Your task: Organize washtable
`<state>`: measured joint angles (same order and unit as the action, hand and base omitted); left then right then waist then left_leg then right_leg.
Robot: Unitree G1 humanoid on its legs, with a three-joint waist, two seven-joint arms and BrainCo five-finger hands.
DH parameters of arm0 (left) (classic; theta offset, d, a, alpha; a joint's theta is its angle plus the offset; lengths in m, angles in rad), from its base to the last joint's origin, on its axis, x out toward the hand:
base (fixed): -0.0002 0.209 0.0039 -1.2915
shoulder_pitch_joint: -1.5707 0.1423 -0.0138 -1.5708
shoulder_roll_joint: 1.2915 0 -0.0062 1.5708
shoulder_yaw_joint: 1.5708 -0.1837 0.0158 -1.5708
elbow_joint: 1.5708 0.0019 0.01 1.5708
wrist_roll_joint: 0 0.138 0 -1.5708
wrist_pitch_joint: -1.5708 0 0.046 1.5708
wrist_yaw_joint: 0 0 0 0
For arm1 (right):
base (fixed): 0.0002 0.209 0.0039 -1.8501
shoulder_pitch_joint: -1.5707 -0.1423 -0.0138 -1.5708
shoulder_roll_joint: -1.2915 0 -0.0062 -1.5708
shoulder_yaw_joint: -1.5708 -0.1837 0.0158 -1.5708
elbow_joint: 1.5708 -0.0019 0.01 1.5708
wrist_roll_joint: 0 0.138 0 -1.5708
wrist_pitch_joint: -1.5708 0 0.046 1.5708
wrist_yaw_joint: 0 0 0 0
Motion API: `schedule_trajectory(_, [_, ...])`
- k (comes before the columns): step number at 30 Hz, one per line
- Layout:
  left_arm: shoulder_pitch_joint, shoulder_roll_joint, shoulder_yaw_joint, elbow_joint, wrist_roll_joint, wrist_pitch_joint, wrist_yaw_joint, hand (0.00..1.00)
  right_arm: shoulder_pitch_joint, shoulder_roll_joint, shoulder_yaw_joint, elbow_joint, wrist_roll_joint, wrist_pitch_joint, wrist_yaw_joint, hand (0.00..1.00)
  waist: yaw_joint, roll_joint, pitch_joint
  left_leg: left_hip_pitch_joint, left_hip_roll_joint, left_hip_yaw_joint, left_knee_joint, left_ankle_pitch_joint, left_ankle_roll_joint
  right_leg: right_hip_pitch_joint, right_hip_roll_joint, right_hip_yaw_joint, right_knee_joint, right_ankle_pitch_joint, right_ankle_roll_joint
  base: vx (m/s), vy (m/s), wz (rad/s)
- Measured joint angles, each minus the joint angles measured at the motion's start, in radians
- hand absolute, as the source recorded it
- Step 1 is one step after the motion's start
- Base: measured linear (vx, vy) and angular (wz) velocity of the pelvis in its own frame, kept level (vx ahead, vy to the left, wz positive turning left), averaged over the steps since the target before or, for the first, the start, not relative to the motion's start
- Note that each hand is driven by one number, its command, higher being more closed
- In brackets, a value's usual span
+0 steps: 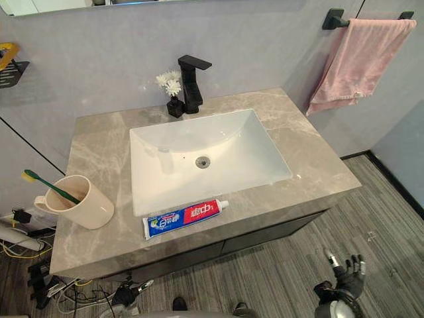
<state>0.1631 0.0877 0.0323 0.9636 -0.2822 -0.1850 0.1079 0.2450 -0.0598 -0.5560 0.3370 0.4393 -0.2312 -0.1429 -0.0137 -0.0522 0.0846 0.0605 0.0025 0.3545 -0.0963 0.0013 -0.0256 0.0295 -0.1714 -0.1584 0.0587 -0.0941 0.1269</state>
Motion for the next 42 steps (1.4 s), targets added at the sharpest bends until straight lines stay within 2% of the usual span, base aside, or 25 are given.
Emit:
schedule_trajectory(2, [-0.001, 0.0, 0.0, -0.001, 0.011, 0.0, -0.001, 0.0, -0.001, -0.015, -0.005, -0.091, -0.019, 0.0, -0.01, 0.0, 0.0, 0.002, -0.002, -0.003, 0.0, -0.002, 0.0, 0.002, 0.003, -0.001, 0.0, -0.002, -0.001, 0.0, 0.0, 0.01, -0.003, 0.02])
schedule_trajectory(5, [0.001, 0.0, -0.001, -0.001, 0.019, 0.0, -0.007, 0.0, -0.015, -0.091, -0.019, -0.236, -0.075, -0.005, -0.009, 0.0, 0.003, 0.003, -0.016, -0.021, -0.002, -0.01, 0.0, 0.004, 0.006, -0.014, -0.001, -0.008, -0.004, 0.0, 0.001, 0.05, -0.009, 0.08])
schedule_trajectory(6, [0.003, 0.001, -0.001, -0.001, 0.021, 0.0, -0.016, 0.0, -0.038, -0.146, -0.022, -0.267, -0.122, -0.006, -0.01, 0.0, 0.003, 0.001, -0.018, -0.025, -0.003, -0.013, 0.0, 0.013, 0.018, -0.015, -0.001, -0.01, -0.004, 0.001, 0.002, 0.08, -0.011, 0.04])
schedule_trajectory(9, [0.006, 0.003, -0.004, -0.001, 0.035, 0.0, -0.022, 0.0, -0.104, -0.299, -0.005, -0.339, -0.209, -0.009, -0.008, 0.0, 0.001, 0.001, -0.021, -0.032, -0.004, -0.022, 0.0, 0.013, 0.018, -0.013, -0.001, -0.024, -0.004, 0.002, 0.004, 0.07, -0.009, 0.07])
schedule_trajectory(12, [0.007, 0.006, -0.019, -0.002, 0.043, -0.001, -0.033, 0.0, -0.178, -0.438, 0.064, -0.372, -0.25, -0.031, 0.018, 0.0, 0.002, 0.0, -0.022, -0.031, -0.003, -0.034, 0.0, 0.013, 0.018, -0.005, -0.001, -0.036, -0.004, 0.002, 0.004, 0.04, -0.011, 0.12])
schedule_trajectory(14, [0.011, 0.008, -0.026, -0.009, 0.05, -0.003, -0.044, 0.0, -0.221, -0.495, 0.113, -0.38, -0.254, -0.037, 0.045, 0.0, 0.004, 0.0, -0.022, -0.031, -0.004, -0.045, 0.0, 0.013, 0.018, 0.001, -0.002, -0.047, -0.004, 0.002, 0.004, 0.02, -0.009, 0.16])
schedule_trajectory(22, [0.018, 0.005, -0.031, -0.01, 0.05, -0.018, -0.071, 0.0, -0.311, -0.669, 0.301, -0.383, -0.293, -0.035, 0.158, 0.0, 0.005, -0.003, -0.022, -0.046, -0.012, -0.076, 0.0, 0.021, 0.023, 0.001, -0.006, -0.083, -0.003, 0.007, 0.01, 0.0, -0.002, 0.11])
schedule_trajectory(30, [0.014, 0.01, -0.03, -0.01, 0.044, -0.021, -0.095, 0.0, -0.385, -0.771, 0.488, -0.383, -0.29, -0.031, 0.303, 0.0, 0.007, -0.013, -0.024, -0.068, -0.014, -0.108, -0.001, 0.038, 0.038, 0.0, -0.011, -0.12, -0.009, 0.022, 0.006, -0.02, 0.011, 0.14])
schedule_trajectory(37, [0.013, 0.018, -0.03, -0.005, 0.035, -0.021, -0.109, 0.0, -0.412, -0.806, 0.61, -0.387, -0.27, -0.027, 0.375, 0.0, 0.008, -0.023, -0.029, -0.085, -0.015, -0.124, -0.002, 0.052, 0.043, -0.006, -0.011, -0.138, -0.012, 0.022, 0.006, -0.02, 0.002, 0.08])
schedule_trajectory(42, [0.006, 0.019, -0.031, -0.002, 0.035, -0.022, -0.11, 0.0, -0.413, -0.82, 0.684, -0.442, -0.241, -0.024, 0.433, 0.0, 0.022, -0.026, -0.03, -0.099, -0.012, -0.128, -0.002, 0.062, 0.04, -0.017, -0.007, -0.141, -0.015, 0.026, -0.001, 0.0, 0.001, 0.01])
